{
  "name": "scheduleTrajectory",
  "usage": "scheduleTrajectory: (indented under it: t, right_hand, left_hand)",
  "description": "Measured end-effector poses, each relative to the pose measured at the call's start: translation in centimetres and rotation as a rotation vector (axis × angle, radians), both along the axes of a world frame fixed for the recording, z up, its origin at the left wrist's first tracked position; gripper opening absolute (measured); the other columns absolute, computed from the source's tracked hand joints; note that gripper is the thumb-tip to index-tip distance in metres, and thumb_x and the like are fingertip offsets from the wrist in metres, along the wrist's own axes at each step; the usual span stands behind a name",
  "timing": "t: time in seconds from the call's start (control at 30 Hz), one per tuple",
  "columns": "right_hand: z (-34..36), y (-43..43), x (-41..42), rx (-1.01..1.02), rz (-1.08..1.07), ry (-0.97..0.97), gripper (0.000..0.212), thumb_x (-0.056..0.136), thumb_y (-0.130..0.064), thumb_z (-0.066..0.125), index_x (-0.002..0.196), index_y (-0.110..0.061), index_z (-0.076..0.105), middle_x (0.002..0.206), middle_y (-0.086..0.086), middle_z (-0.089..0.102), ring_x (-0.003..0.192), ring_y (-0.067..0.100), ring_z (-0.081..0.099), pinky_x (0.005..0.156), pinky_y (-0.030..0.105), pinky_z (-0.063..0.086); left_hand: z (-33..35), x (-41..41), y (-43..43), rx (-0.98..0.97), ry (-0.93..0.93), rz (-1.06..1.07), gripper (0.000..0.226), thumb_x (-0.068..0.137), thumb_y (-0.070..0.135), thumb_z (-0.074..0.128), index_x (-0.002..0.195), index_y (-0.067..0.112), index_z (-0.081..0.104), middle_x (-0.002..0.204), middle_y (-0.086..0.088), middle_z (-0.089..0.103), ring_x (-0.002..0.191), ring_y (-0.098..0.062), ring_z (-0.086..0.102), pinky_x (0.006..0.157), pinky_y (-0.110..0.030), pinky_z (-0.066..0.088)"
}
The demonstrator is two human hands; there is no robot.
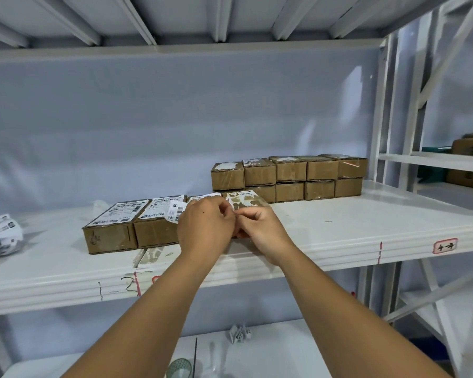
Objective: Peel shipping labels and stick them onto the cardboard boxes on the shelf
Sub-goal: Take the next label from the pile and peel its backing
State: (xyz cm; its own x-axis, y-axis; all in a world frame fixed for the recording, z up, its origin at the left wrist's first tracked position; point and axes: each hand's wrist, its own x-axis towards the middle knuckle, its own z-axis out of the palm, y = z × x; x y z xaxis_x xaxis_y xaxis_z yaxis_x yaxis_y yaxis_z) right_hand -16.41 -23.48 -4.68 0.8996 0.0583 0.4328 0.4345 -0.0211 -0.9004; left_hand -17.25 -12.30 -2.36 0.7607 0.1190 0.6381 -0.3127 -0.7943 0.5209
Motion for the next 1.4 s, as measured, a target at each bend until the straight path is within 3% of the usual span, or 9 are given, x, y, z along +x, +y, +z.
scheduleTrajectory:
  t: [0.1,0.2,0.37,0.43,0.6,0.93,1.2,1.33,1.4]
  right_hand:
    - [0.0,0.0,-0.2,-0.027,0.002,-0.011,0.034,0.086,0.007,0.049,0.061,-0.010,0.066,0.053,-0.004,0.061,0.051,0.004,0.056,0.056,0.016,0.047]
    - [0.1,0.1,-0.2,-0.013,0.001,0.008,0.026,0.086,0.006,0.050,0.071,-0.005,0.069,0.057,-0.002,0.064,0.052,0.005,0.058,0.055,0.016,0.049]
    - [0.1,-0.2,0.4,0.064,0.054,0.080,0.021,0.089,0.000,0.054,0.081,-0.006,0.072,0.075,0.008,0.070,0.064,0.016,0.065,0.075,0.035,0.054]
    - [0.2,-0.3,0.4,0.064,0.089,0.094,0.016,0.090,-0.009,0.059,0.083,-0.006,0.072,0.080,0.012,0.070,0.066,0.017,0.065,0.074,0.034,0.054]
    - [0.0,-0.2,0.4,0.072,0.074,0.090,0.012,0.089,-0.009,0.063,0.080,-0.005,0.070,0.067,0.002,0.068,0.058,0.010,0.063,0.076,0.038,0.054]
    - [0.1,-0.3,0.6,0.015,0.013,0.078,0.026,0.087,-0.005,0.062,0.062,-0.008,0.054,0.055,0.002,0.050,0.051,0.010,0.047,0.054,0.027,0.044]
    - [0.1,-0.5,0.6,0.010,0.014,0.091,0.035,0.086,0.000,0.057,0.055,-0.013,0.048,0.051,-0.001,0.045,0.045,0.007,0.040,0.043,0.017,0.037]
    - [0.1,-0.7,0.7,0.027,0.015,0.089,0.037,0.087,0.003,0.053,0.054,-0.013,0.044,0.052,-0.001,0.042,0.048,0.008,0.038,0.044,0.016,0.032]
    - [0.1,-0.8,0.9,0.103,0.027,0.090,0.034,0.090,-0.005,0.054,0.057,-0.013,0.048,0.054,-0.001,0.046,0.052,0.011,0.040,0.048,0.018,0.031]
  left_hand:
    - [-0.1,0.0,0.0,-0.118,0.098,-0.042,0.016,0.088,0.022,0.053,0.082,0.025,0.067,0.089,0.006,0.068,0.088,-0.019,0.060,0.070,-0.029,0.045]
    - [-0.2,0.0,0.1,-0.218,0.149,-0.077,0.016,0.091,0.019,0.052,0.081,0.023,0.063,0.086,0.007,0.064,0.083,-0.017,0.056,0.067,-0.027,0.038]
    - [-1.2,0.4,0.5,-0.236,0.036,-0.097,0.014,0.089,0.019,0.058,0.077,0.023,0.064,0.092,0.004,0.062,0.092,-0.017,0.054,0.068,-0.024,0.029]
    - [-1.5,0.5,0.6,-0.211,-0.017,-0.085,0.011,0.088,0.018,0.062,0.080,0.021,0.068,0.093,0.003,0.057,0.096,-0.018,0.052,0.069,-0.024,0.027]
    - [-1.7,0.6,0.4,-0.205,-0.031,-0.068,0.012,0.089,0.019,0.060,0.088,0.016,0.072,0.095,0.005,0.047,0.102,-0.021,0.050,0.075,-0.025,0.034]
    - [-1.7,0.2,-0.7,-0.255,0.049,-0.046,0.017,0.096,0.013,0.044,0.084,0.019,0.054,0.101,0.002,0.042,0.097,-0.019,0.045,0.076,-0.027,0.031]
    - [-1.3,0.2,-1.4,-0.488,0.107,-0.013,0.016,0.098,0.013,0.036,0.089,0.018,0.049,0.091,0.001,0.052,0.086,-0.022,0.046,0.068,-0.030,0.030]
    - [-1.2,0.1,-1.1,-0.550,0.035,0.020,0.013,0.099,0.015,0.035,0.093,0.018,0.046,0.083,0.004,0.051,0.082,-0.022,0.045,0.066,-0.029,0.027]
    - [-1.5,0.2,-0.5,-0.431,-0.092,0.016,0.012,0.099,0.018,0.040,0.092,0.020,0.051,0.082,0.001,0.056,0.084,-0.024,0.048,0.065,-0.030,0.028]
